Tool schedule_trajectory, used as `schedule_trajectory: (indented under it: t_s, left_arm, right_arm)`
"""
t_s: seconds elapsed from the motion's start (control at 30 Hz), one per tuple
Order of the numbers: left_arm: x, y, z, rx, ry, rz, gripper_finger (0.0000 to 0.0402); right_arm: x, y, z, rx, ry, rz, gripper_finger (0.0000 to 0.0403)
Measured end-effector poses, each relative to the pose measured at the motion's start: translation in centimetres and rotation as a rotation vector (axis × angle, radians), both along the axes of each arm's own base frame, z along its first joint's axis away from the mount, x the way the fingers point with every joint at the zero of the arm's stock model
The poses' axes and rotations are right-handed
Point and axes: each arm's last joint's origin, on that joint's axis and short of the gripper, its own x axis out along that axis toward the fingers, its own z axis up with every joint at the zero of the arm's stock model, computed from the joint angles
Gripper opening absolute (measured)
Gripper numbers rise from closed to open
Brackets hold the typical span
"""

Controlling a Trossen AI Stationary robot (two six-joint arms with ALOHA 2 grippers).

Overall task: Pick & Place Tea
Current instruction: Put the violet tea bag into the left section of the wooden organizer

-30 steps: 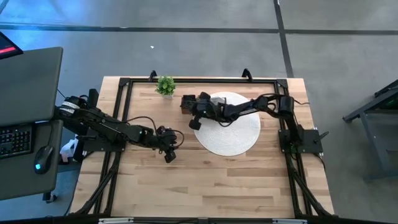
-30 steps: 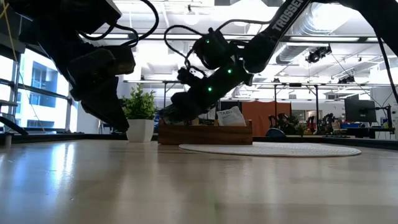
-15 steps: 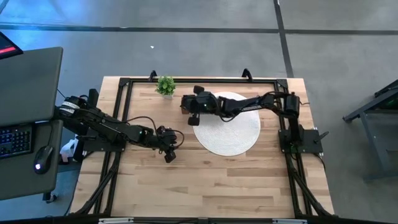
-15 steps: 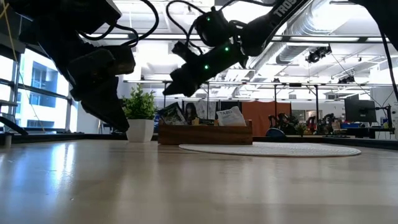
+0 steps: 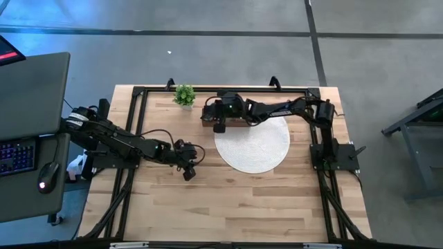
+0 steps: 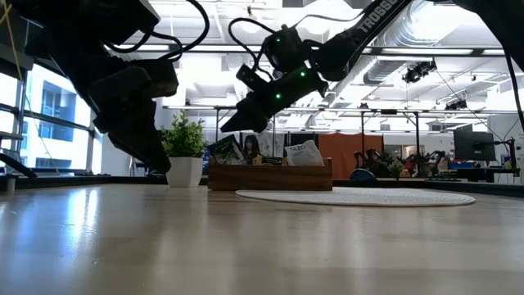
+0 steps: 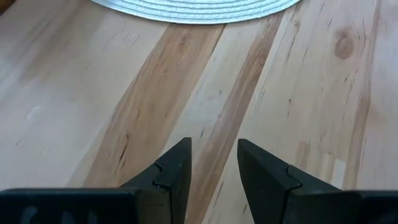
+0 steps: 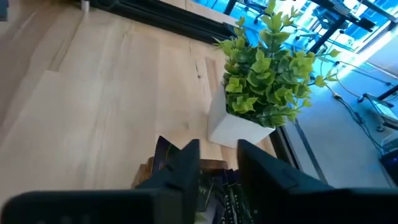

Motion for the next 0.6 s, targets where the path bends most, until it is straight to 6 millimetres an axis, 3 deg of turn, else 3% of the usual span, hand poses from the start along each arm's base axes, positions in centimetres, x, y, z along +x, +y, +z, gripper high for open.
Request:
schedule_trajectory:
  t_s: [0.17,0.3,0.43,0.6]
  left_arm:
    - [0.0,0.0,0.0,0.001,-0.001,0.003,0.0128]
    - [0.0,0.0,0.0,0.002,-0.001,0.002,0.0128]
    - [0.0,0.0,0.0,0.002,-0.001,0.002,0.0128]
    - [0.0,0.0,0.0,0.003,-0.001,0.002,0.0128]
  right_arm:
    - [-0.5,-0.5,-0.5,0.068,0.041,-0.019,0.0162]
    - [-0.9,-1.3,-0.8,0.092,0.063,-0.038,0.0182]
    - [-1.1,-2.0,-0.8,0.124,0.053,-0.032,0.0169]
    - [-1.2,-2.0,-1.0,0.181,0.049,0.052,0.0117]
